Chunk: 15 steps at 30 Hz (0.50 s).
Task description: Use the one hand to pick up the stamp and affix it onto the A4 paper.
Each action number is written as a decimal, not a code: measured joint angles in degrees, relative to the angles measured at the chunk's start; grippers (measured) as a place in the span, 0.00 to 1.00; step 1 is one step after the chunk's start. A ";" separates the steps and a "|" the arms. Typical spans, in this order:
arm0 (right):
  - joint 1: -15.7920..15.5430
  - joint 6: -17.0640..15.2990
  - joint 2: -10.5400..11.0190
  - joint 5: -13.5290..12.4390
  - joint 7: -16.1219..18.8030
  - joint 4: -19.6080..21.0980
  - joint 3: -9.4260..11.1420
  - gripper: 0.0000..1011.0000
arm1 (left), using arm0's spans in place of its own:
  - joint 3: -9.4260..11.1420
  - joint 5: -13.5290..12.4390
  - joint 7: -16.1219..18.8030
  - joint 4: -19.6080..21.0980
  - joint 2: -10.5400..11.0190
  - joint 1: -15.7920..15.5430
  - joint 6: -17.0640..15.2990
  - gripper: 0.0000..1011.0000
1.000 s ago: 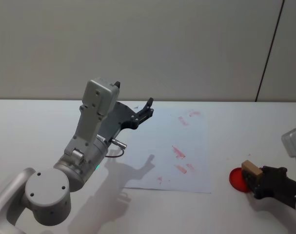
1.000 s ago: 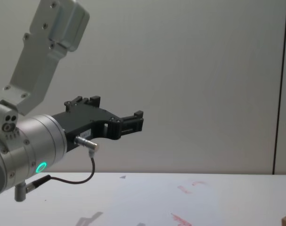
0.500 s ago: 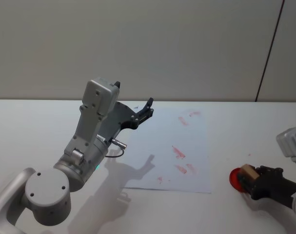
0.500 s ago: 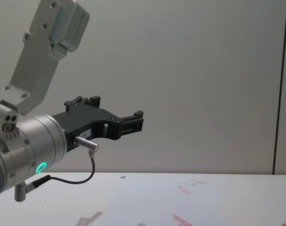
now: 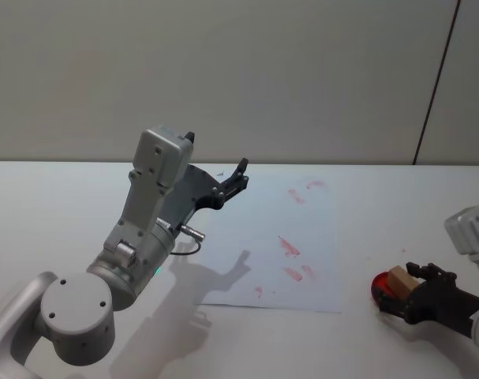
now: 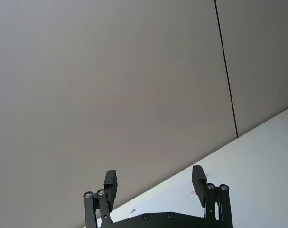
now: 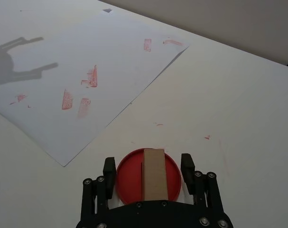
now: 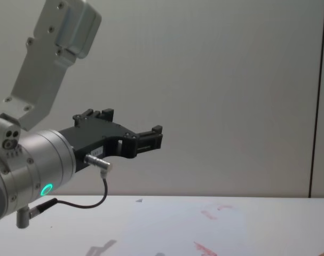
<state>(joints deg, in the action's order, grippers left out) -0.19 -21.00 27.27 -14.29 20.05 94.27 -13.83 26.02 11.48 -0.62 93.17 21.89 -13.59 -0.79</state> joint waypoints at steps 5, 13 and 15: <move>0.02 0.09 -0.03 0.02 0.04 -0.02 -0.01 0.93 | 0.00 0.00 0.00 0.00 0.00 0.00 0.00 0.99; -0.06 3.35 -0.14 -1.31 0.07 0.02 0.18 0.99 | 0.00 0.00 0.00 0.00 0.00 0.00 0.00 0.99; -0.08 4.06 -0.17 -1.64 0.09 0.08 0.25 0.99 | 0.00 0.00 0.00 0.00 0.00 0.00 0.00 0.99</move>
<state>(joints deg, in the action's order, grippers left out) -0.27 -16.95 27.10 -15.93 20.14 94.35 -13.58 26.03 11.48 -0.62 93.17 21.89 -13.59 -0.80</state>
